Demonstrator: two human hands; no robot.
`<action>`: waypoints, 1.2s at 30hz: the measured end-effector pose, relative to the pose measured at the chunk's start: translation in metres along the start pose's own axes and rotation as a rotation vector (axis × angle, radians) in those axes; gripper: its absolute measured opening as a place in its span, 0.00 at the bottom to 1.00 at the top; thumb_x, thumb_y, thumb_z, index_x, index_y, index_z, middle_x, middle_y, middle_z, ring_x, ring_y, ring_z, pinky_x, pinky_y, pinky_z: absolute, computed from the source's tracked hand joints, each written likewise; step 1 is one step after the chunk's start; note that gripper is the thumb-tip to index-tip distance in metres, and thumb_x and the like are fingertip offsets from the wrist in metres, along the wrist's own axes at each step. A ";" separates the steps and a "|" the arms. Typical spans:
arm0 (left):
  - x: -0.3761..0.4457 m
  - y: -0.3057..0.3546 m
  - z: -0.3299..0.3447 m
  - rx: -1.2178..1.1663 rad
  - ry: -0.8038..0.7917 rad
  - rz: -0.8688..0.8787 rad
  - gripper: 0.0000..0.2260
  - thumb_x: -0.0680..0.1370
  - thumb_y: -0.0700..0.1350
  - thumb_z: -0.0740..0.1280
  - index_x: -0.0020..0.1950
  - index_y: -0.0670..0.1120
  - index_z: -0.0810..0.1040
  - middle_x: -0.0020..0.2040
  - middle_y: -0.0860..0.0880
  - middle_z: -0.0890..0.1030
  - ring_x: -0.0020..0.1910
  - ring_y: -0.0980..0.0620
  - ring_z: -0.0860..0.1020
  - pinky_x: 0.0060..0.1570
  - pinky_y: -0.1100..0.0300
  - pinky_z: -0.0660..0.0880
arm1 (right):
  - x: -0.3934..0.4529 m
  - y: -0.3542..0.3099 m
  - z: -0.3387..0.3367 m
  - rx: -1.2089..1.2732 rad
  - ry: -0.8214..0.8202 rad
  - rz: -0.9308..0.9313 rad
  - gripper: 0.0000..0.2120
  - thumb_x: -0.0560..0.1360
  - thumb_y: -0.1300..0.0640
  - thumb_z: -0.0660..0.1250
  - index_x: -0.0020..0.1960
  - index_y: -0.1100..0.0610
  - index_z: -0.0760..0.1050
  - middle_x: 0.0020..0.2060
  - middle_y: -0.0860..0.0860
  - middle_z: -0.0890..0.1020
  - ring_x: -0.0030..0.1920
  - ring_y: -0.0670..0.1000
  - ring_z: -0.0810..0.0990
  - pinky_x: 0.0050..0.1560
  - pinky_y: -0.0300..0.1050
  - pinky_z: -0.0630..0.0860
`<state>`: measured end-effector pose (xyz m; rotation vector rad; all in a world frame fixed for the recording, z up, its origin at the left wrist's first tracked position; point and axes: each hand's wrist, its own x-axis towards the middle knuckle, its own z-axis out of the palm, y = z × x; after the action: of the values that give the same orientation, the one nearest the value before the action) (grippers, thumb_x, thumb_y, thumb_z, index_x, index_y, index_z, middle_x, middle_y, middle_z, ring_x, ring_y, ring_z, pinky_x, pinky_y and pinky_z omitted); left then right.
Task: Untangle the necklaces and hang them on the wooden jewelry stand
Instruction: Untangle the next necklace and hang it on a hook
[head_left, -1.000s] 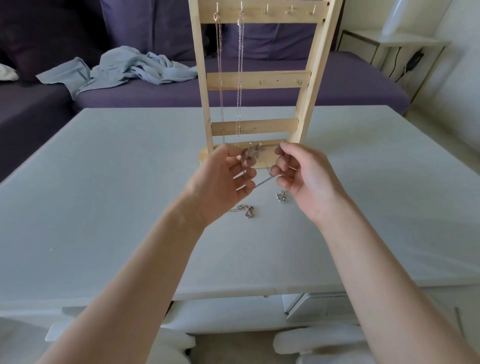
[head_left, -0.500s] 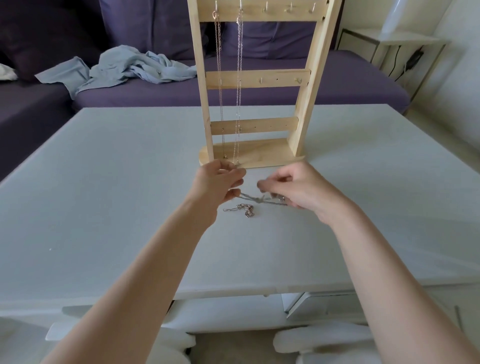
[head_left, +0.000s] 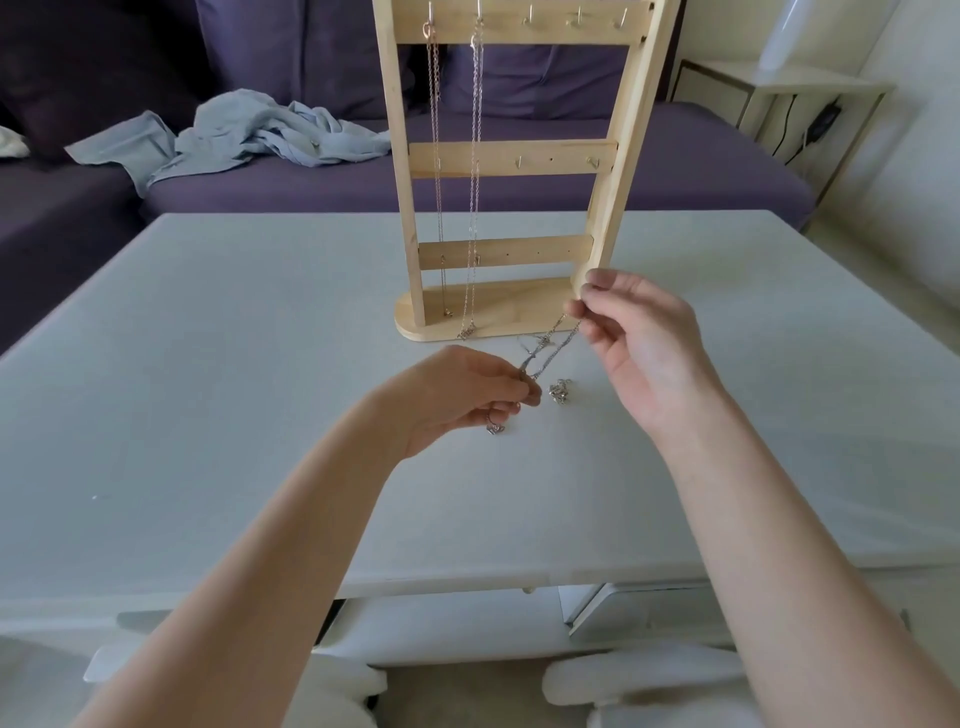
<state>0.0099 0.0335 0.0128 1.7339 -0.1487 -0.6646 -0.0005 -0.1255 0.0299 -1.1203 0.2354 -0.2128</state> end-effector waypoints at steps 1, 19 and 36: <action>0.000 0.000 -0.001 -0.007 0.012 0.006 0.05 0.78 0.39 0.65 0.48 0.41 0.81 0.36 0.53 0.81 0.37 0.56 0.75 0.42 0.68 0.76 | 0.001 0.000 -0.001 -0.022 -0.016 -0.001 0.06 0.74 0.71 0.64 0.45 0.61 0.75 0.35 0.54 0.76 0.28 0.45 0.77 0.29 0.33 0.70; -0.002 0.005 -0.011 -0.371 0.131 0.133 0.04 0.77 0.37 0.66 0.43 0.45 0.76 0.34 0.52 0.75 0.29 0.57 0.71 0.30 0.69 0.72 | -0.007 0.000 -0.008 -0.732 -0.239 0.112 0.04 0.75 0.60 0.68 0.42 0.57 0.81 0.41 0.48 0.83 0.34 0.47 0.74 0.27 0.35 0.67; -0.004 0.008 -0.004 -0.129 0.138 0.263 0.15 0.75 0.28 0.54 0.43 0.43 0.76 0.49 0.45 0.80 0.44 0.55 0.78 0.35 0.69 0.72 | -0.013 0.005 0.000 -0.810 -0.500 0.311 0.02 0.74 0.61 0.69 0.42 0.57 0.80 0.34 0.48 0.80 0.27 0.45 0.70 0.21 0.33 0.61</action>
<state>0.0110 0.0364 0.0220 1.5944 -0.2284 -0.3532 -0.0128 -0.1193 0.0260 -1.8692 0.0357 0.4841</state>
